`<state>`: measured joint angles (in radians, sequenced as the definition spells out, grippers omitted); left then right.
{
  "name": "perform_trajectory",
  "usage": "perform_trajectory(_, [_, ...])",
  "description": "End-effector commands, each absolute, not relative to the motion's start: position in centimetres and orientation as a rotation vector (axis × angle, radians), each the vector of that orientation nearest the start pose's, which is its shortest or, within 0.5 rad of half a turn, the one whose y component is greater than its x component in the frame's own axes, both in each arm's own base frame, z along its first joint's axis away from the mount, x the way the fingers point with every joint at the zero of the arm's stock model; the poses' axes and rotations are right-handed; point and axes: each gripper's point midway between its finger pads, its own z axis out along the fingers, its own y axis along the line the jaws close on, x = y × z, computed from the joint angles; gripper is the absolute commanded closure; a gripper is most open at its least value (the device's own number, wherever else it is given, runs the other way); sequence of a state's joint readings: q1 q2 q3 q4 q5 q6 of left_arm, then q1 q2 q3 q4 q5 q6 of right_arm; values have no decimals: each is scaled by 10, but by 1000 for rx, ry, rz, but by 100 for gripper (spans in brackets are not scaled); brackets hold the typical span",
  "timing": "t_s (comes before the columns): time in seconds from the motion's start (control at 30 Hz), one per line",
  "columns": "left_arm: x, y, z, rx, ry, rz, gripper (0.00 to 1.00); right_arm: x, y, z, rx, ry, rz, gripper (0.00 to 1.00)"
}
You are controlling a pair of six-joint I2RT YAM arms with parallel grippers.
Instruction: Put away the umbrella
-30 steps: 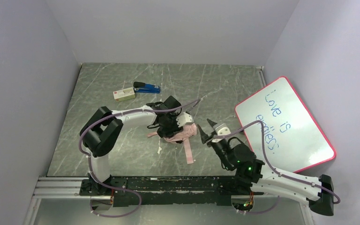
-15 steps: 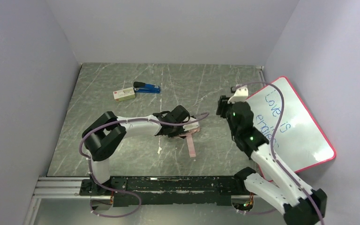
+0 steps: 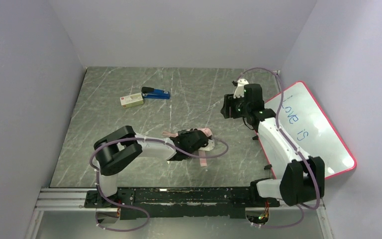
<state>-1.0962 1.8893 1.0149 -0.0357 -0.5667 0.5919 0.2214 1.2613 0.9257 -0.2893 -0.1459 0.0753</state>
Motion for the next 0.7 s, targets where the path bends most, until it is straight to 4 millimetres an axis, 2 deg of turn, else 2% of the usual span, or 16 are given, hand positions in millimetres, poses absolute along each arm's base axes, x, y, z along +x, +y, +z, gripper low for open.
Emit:
perform_trajectory(0.0, [271,-279,-11,1770,1669,653,95,338,141,153,-485,2246,551,42])
perform_trajectory(0.17, [264,-279,-15,1790,1563,749,95,334,169,141,-595,2278,744,40])
perform_trajectory(0.37, [260,-277,-18,1815,1456,846,95,322,192,114,-828,2312,708,38])
perform_trajectory(0.53, [255,-272,-24,1840,1384,925,95,291,206,88,-1156,2302,835,38])
perform_trajectory(0.6, [254,-270,-25,1839,1359,950,95,276,215,86,-1278,2282,910,36])
perform_trajectory(0.67, [253,-268,-27,1846,1346,968,95,278,221,89,-1305,2240,909,35])
